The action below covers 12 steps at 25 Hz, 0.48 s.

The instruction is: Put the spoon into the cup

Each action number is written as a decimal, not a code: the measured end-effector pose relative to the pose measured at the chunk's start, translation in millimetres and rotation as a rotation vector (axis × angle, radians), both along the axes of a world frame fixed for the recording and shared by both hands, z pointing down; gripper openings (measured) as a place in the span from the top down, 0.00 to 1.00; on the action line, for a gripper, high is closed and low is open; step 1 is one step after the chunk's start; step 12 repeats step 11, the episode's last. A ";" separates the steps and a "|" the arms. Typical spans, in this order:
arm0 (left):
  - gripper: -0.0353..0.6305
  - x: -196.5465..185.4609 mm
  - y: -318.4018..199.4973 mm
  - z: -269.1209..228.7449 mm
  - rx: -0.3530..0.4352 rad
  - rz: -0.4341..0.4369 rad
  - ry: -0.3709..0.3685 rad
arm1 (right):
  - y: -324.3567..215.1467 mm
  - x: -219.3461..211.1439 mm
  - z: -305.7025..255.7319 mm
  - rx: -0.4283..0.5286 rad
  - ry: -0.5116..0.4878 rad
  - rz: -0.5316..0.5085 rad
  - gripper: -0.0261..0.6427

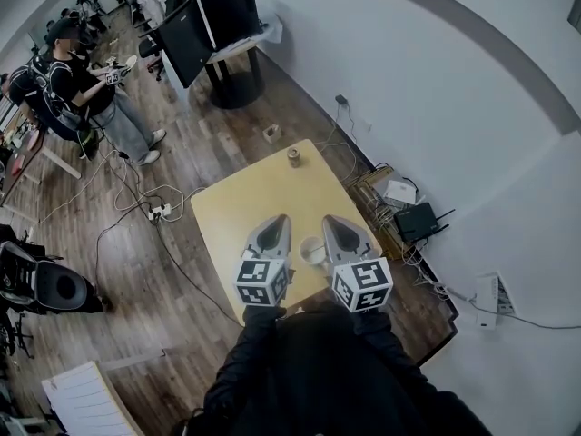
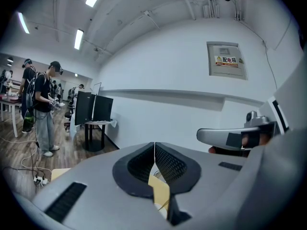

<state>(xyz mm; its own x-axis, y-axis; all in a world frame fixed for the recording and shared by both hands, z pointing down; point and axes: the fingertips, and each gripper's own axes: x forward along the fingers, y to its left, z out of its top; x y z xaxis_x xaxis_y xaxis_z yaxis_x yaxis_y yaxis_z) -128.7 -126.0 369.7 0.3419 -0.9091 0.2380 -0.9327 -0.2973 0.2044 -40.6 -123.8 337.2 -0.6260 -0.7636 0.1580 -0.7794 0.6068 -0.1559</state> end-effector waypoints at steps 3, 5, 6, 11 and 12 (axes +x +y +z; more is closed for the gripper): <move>0.89 -0.7 0.2 3.3 -0.009 0.004 -0.002 | 0.0 -1.1 3.4 -0.009 0.004 0.002 0.93; 0.89 -2.7 1.9 6.6 -0.017 0.007 0.000 | 1.2 -3.4 5.7 -0.016 0.006 0.004 0.93; 0.89 -3.3 2.7 8.2 -0.021 0.008 0.001 | 1.8 -4.4 6.9 -0.018 0.008 0.005 0.93; 0.89 -2.4 2.7 15.5 -0.032 0.018 0.007 | 0.9 -5.6 12.3 -0.025 0.016 0.011 0.93; 0.89 -2.4 2.7 15.5 -0.032 0.018 0.007 | 0.9 -5.6 12.3 -0.025 0.016 0.011 0.93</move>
